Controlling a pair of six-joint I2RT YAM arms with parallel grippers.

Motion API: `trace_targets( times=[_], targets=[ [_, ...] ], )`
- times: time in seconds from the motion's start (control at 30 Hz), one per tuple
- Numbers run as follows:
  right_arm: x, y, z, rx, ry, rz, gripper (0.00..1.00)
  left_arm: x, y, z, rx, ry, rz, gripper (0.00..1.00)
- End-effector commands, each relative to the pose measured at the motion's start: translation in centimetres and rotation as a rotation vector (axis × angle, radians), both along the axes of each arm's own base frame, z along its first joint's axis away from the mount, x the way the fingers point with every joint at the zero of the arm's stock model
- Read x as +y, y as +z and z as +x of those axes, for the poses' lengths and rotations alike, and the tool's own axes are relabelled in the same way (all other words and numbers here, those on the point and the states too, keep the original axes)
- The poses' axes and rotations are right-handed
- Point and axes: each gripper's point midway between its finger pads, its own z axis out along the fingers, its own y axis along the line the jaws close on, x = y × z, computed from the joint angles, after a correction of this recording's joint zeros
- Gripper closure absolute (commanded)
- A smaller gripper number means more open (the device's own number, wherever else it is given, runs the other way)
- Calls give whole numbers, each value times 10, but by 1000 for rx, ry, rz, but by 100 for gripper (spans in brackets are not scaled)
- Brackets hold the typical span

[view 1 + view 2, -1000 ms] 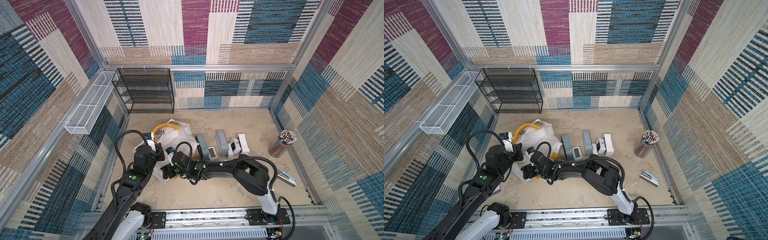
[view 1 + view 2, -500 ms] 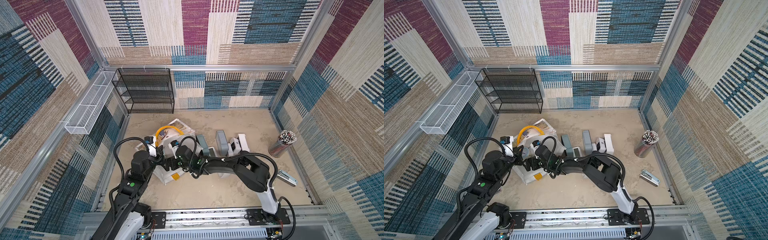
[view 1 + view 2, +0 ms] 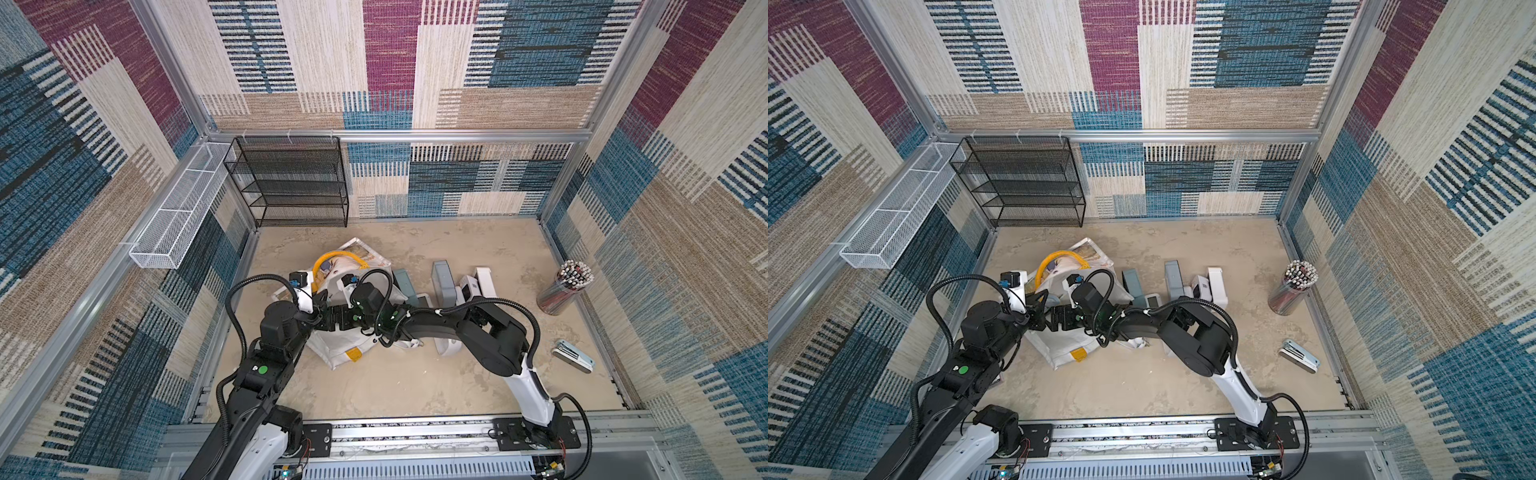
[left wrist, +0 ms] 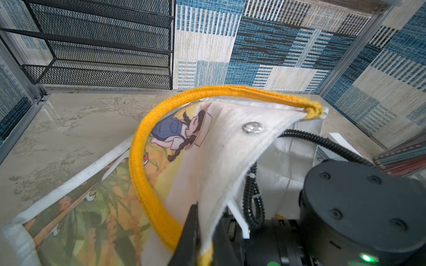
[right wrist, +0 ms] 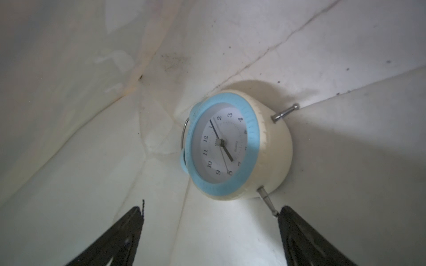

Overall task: Take the alarm clock out of the canvas bag
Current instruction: Adjust the canvas bag at the center of the board.

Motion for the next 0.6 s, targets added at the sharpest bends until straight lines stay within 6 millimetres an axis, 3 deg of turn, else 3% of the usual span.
trace_targets(
  times=[0.0,0.57],
  targets=[
    [4,3,0,77,4,60,7,-5,22,1,-75,-26,-18,100],
    [3,-18,-6,336,-25,117,12,8,40,-1,-161,49,-75,100]
  ],
)
